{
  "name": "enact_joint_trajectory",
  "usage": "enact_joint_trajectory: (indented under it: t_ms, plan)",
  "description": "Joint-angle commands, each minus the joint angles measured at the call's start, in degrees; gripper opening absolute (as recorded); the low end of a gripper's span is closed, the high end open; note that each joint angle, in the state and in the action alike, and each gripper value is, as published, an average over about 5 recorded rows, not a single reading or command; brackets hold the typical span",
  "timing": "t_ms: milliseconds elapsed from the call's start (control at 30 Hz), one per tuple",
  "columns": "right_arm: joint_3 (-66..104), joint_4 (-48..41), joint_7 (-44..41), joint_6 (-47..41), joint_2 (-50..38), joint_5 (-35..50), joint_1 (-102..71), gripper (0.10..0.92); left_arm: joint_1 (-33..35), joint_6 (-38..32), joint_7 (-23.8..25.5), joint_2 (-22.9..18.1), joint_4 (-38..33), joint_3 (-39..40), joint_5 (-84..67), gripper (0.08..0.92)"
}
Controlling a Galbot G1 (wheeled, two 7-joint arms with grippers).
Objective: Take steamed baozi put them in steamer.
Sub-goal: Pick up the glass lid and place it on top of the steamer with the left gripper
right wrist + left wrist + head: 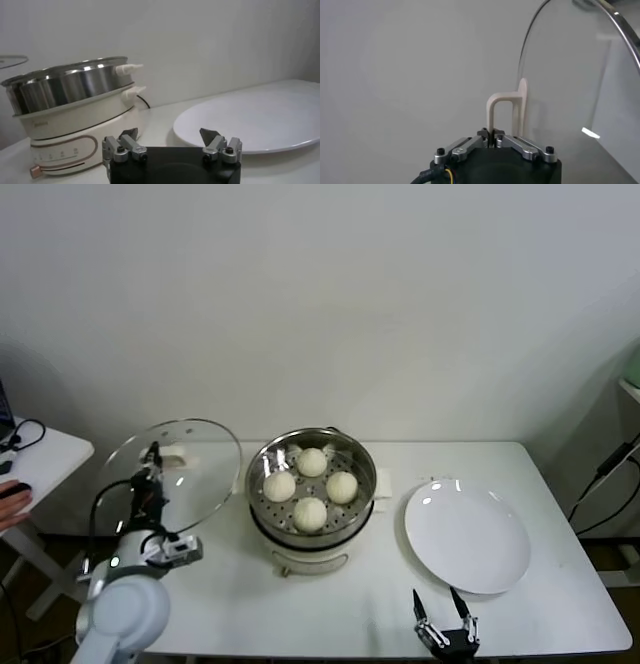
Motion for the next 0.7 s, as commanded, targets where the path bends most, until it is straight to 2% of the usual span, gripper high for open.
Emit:
enact_joint_trajectory:
  t_ms: [33,267,700]
  plan:
    - [-0.03,-0.25,0.32,-0.29,0.19,-0.94,-0.01,0.823,-5.63,5.80,6.98,0.46,-4.38,12.26,2.64,0.137]
    - [-0.18,-0.38,0.47,-0.43,0.50,-1.26,-0.08,0.823,-10.47,7.03,8.81,-3.68,-1.59,19.69,6.32,0.137]
    - [-0.36,-0.88,0.49,-0.37,0.29,-1.30,0.01,0.823,-14.26,7.96,9.00,-11.17,3.34,25.76,10.87,0.137]
